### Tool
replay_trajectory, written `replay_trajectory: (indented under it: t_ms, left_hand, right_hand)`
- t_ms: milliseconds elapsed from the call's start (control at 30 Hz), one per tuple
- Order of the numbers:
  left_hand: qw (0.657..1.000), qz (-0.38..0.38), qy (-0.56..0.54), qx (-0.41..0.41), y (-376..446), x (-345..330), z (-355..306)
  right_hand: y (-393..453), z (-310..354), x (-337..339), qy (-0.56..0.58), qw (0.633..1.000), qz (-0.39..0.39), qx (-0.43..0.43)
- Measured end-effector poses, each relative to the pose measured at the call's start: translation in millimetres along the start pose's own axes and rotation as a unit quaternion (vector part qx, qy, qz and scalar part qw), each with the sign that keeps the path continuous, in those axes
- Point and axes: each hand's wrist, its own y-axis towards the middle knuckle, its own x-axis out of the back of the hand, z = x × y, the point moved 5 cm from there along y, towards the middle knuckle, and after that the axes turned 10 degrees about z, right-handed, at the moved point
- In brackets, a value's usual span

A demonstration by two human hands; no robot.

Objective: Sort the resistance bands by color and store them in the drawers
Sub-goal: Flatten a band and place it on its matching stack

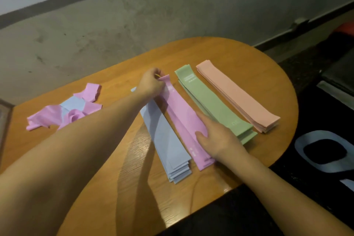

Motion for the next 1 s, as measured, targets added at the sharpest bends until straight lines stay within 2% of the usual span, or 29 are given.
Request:
replay_trajectory:
  t_ms: [100,233,500,800,1000]
  left_hand:
    - [0.994,0.014,0.104,-0.026,4.7,-6.8,-1.1]
    - [0.983,0.016,0.180,-0.044,9.9,-10.4,0.6]
    - [0.921,-0.043,0.362,-0.136,7.6,-16.8,-5.4]
    - [0.930,-0.078,0.323,-0.159,-23.3,-0.4,-11.6]
    - [0.936,-0.091,0.292,-0.175,-56.6,21.3,6.3]
  right_hand:
    - [0.6,-2.4,-5.1,-0.043,0.999,0.021,-0.010]
    - [-0.8,-8.9,-11.9,-0.065,0.997,0.042,-0.024]
    - [-8.4,-9.4,-14.6,-0.149,0.987,0.040,-0.054]
    - [-35.9,11.0,3.0,-0.225,0.973,-0.021,-0.048]
    - [-44.8,28.7,9.4,-0.232,0.971,-0.055,-0.030]
